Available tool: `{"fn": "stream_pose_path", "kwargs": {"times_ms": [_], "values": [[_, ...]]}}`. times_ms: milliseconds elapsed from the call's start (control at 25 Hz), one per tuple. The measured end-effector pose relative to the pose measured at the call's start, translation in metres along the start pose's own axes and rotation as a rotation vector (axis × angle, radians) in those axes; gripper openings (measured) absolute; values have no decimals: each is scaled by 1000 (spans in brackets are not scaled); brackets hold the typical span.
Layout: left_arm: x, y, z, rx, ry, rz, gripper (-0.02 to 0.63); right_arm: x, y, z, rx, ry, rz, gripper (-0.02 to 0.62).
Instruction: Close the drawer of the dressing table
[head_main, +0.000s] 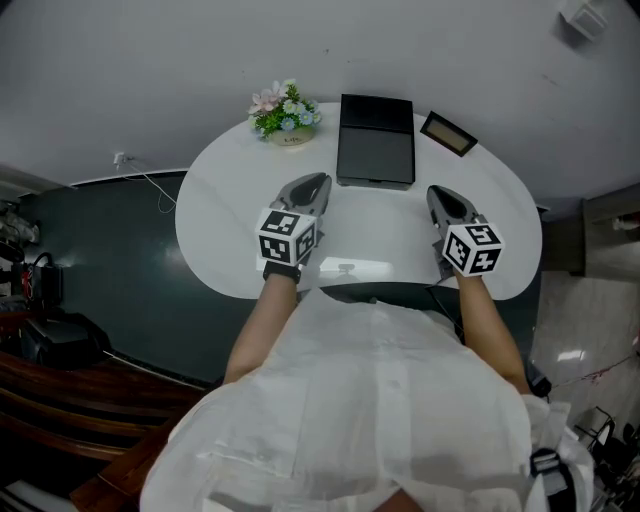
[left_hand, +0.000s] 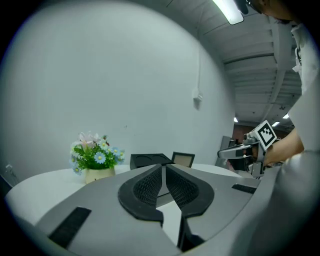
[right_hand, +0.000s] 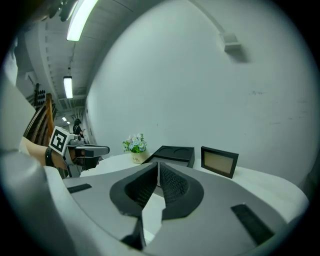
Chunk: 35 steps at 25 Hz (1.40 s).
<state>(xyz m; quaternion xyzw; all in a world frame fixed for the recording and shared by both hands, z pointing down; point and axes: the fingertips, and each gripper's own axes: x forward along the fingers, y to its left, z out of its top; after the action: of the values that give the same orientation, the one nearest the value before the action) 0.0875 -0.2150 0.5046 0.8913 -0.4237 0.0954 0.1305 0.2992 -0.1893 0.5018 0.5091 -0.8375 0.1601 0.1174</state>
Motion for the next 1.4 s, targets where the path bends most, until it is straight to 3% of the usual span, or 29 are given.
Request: {"fn": "stream_pose_path", "kwargs": {"times_ms": [280, 440, 1400], "values": [[-41, -4, 33, 24, -131, 70, 26, -43, -10, 20, -4, -113, -28, 11], [-61, -9, 43, 61, -171, 87, 26, -58, -12, 23, -28, -130, -38, 9], [-74, -19, 46, 71, -188, 107, 25, -69, -12, 32, -72, -152, -17, 9]]}}
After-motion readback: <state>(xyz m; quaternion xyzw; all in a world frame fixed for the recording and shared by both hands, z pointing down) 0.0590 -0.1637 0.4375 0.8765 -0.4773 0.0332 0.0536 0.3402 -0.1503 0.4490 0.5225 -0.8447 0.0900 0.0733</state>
